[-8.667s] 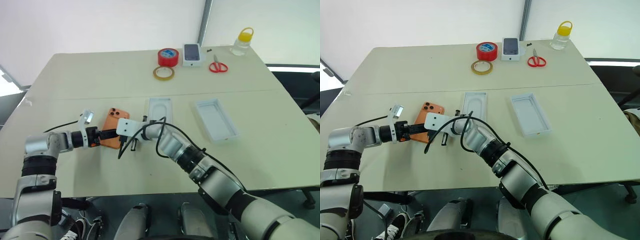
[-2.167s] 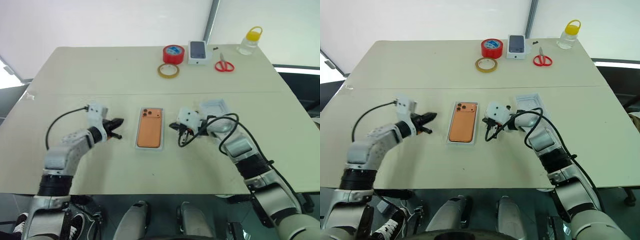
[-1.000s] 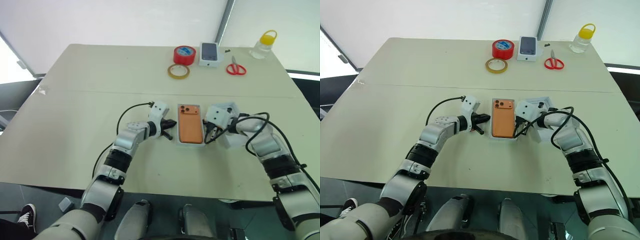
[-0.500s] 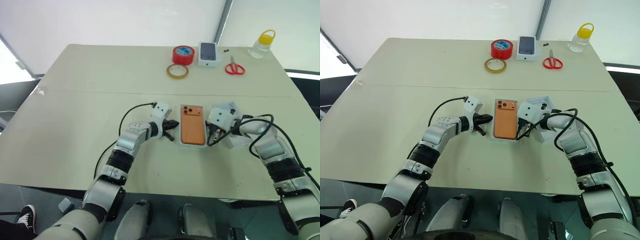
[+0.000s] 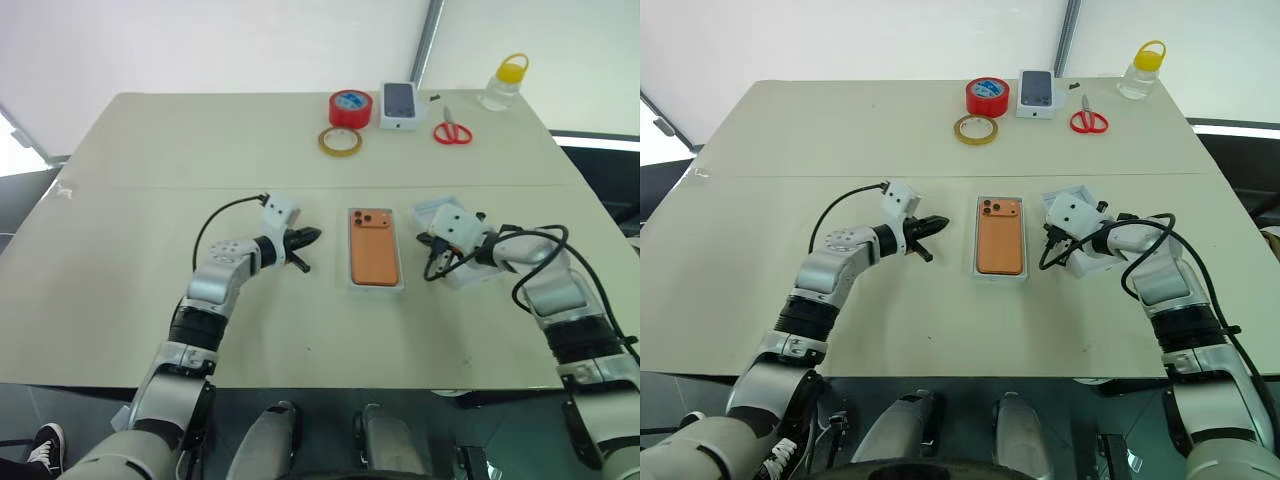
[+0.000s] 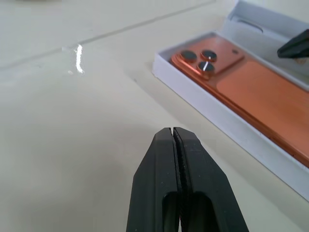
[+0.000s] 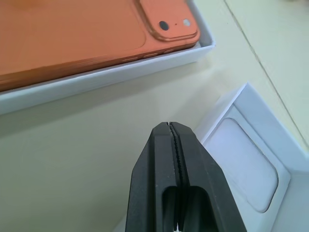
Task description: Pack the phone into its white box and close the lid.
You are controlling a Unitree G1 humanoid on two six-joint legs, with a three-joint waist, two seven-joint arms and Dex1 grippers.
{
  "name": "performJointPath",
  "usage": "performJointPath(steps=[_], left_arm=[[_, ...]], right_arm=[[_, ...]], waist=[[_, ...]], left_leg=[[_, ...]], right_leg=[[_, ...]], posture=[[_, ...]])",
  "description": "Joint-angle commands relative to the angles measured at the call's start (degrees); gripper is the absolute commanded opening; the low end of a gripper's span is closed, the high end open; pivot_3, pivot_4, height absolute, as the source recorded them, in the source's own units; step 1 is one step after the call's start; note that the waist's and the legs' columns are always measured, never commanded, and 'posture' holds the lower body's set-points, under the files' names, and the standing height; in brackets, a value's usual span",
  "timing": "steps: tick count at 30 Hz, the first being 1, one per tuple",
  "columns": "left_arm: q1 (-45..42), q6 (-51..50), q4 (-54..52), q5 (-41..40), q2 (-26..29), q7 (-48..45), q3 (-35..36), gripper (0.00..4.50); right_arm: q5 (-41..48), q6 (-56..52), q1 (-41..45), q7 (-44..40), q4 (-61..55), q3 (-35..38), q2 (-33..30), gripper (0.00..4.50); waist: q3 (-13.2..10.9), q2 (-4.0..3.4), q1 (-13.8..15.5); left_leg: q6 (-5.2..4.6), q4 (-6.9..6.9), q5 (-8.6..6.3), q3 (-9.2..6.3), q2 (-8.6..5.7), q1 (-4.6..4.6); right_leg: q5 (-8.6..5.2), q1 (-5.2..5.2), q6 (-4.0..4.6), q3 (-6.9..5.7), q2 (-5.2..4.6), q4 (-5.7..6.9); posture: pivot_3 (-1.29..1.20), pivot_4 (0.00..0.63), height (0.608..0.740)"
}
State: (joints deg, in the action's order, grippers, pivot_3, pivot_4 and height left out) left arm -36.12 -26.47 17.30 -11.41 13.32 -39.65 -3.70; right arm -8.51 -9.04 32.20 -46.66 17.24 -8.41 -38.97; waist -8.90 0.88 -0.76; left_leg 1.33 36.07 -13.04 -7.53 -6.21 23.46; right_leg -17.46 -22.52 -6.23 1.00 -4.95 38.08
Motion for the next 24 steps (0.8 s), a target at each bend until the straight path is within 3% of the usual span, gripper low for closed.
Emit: performJointPath(steps=[1,3,6,7,10,14,15,19,24], left_arm=[[0.8,1.25,-4.42,-1.65,1.64,-1.11,1.5,0.08],[1.63,1.66,-5.76,-2.05,2.55,-1.51,1.92,0.08],[3.13,0.78,-8.36,-3.79,4.09,-2.44,2.98,0.08],[3.87,0.1,-9.49,-5.41,4.91,-3.95,3.79,0.32],[6.0,1.78,-12.17,-7.28,8.36,-7.52,5.3,1.31],[8.49,2.19,-15.28,-9.38,11.84,-10.2,6.83,3.29],[9.1,2.93,-15.9,-9.67,12.69,-11.05,7.09,3.77],[11.8,7.22,-18.08,-10.66,15.72,-15.12,7.61,3.77],[14.74,12.48,-19.12,-12.03,18.32,-20.44,8.12,3.77]], right_arm=[[-2.96,2.03,3.86,4.65,4.93,-0.48,0.6,0.0],[-4.66,3.21,5.54,7.12,7.96,-1.13,0.82,0.0],[0.59,-1.23,6.45,4.1,7.25,1.75,2.12,0.0],[2.58,-3.46,6.3,3.14,6.05,3.23,2.11,0.25],[7.62,-9.73,4.5,0.21,-0.53,6.69,0.94,1.3],[11.71,-20.85,1.83,0.11,-8.49,10.37,-0.27,3.33],[11.73,-22.59,0.79,0.56,-10.8,10.81,-0.9,3.35],[13.69,-35.69,-2.32,3.93,-17.66,13.83,-1.63,3.35],[14.66,-44.54,-5.81,5.69,-25.26,12.16,-1.99,3.35]], waist=[[0.0,0.0,-0.06],[0.0,-0.01,-0.03],[-0.01,0.0,-0.02],[-0.01,-0.01,-0.02],[-0.08,-0.07,-0.02],[-0.09,-0.1,0.04],[-0.09,-0.1,0.04],[-0.11,-0.12,0.13],[-0.16,-0.21,-0.08]], left_leg=[[0.01,0.0,0.01,0.0,0.0,0.0],[0.04,-0.02,0.03,0.0,0.0,0.0],[0.06,-0.06,0.03,0.0,0.01,0.0],[0.06,-0.06,0.04,0.0,0.02,0.0],[0.06,-0.03,0.04,0.0,0.02,0.03],[-0.04,-0.04,-0.02,-0.01,0.03,0.02],[-0.16,-0.05,-0.1,-0.01,0.03,0.02],[-0.19,-0.07,-0.11,-0.01,0.03,0.03],[-0.29,-0.09,-0.17,-0.01,0.04,0.03]], right_leg=[[0.0,-0.01,0.0,0.0,0.0,0.01],[0.0,-0.02,0.01,0.01,0.0,0.02],[0.0,-0.05,0.01,0.02,0.01,0.02],[0.0,-0.05,0.01,0.02,0.02,0.01],[0.0,-0.06,0.01,0.03,0.01,0.02],[0.01,-0.05,0.02,0.03,0.01,0.02],[0.01,-0.05,0.02,0.03,0.0,0.01],[0.0,-0.06,0.03,0.04,-0.03,-0.01],[0.0,-0.09,0.04,0.05,-0.04,-0.01]], posture=[[0.0,0.15,0.74],[0.0,0.15,0.74],[0.0,0.15,0.74],[0.0,0.15,0.74],[0.0,0.15,0.74],[0.0,0.15,0.74],[0.0,0.15,0.74],[0.0,0.15,0.74],[0.0,0.15,0.74]])
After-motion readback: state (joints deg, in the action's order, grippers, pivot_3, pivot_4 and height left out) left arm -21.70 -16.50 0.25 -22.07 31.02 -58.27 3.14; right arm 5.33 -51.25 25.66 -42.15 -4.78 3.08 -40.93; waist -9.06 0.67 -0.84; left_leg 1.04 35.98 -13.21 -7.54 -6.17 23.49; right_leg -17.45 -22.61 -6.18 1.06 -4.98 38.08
